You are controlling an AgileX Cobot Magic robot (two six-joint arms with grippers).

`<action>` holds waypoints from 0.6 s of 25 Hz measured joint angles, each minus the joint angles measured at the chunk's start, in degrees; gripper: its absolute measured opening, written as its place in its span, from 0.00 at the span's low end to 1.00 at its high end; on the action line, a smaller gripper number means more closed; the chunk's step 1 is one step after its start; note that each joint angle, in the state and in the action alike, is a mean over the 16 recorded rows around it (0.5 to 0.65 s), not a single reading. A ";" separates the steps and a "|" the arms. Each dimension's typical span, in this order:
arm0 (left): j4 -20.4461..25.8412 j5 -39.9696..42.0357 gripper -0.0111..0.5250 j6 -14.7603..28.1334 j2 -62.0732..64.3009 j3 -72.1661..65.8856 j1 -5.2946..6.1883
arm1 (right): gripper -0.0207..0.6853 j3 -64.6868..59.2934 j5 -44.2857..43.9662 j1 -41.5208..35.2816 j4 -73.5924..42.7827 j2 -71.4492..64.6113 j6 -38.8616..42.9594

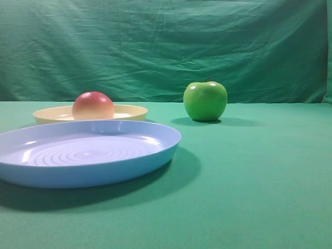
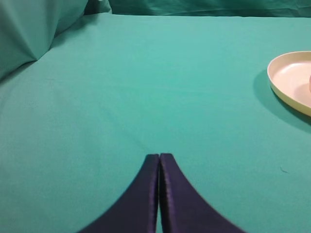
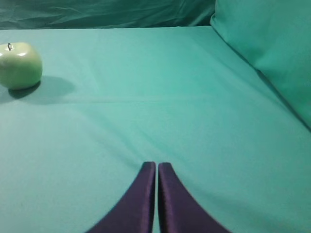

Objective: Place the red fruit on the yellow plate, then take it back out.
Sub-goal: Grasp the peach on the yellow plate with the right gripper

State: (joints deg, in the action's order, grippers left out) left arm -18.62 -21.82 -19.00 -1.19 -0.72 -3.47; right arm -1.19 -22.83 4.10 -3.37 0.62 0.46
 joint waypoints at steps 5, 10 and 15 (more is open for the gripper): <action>0.00 0.00 0.02 0.00 0.00 0.00 0.00 | 0.03 -0.11 0.72 0.01 0.49 0.00 -1.71; 0.00 0.00 0.02 0.00 0.00 0.00 0.00 | 0.03 0.19 2.56 0.58 1.24 -0.24 -2.26; 0.00 0.00 0.02 0.00 0.00 0.00 0.00 | 0.03 3.49 4.88 2.33 1.99 -2.99 -2.39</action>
State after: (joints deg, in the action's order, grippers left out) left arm -18.62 -21.82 -19.00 -1.19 -0.72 -3.47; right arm 2.29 -17.95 6.43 -1.38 -2.37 -1.93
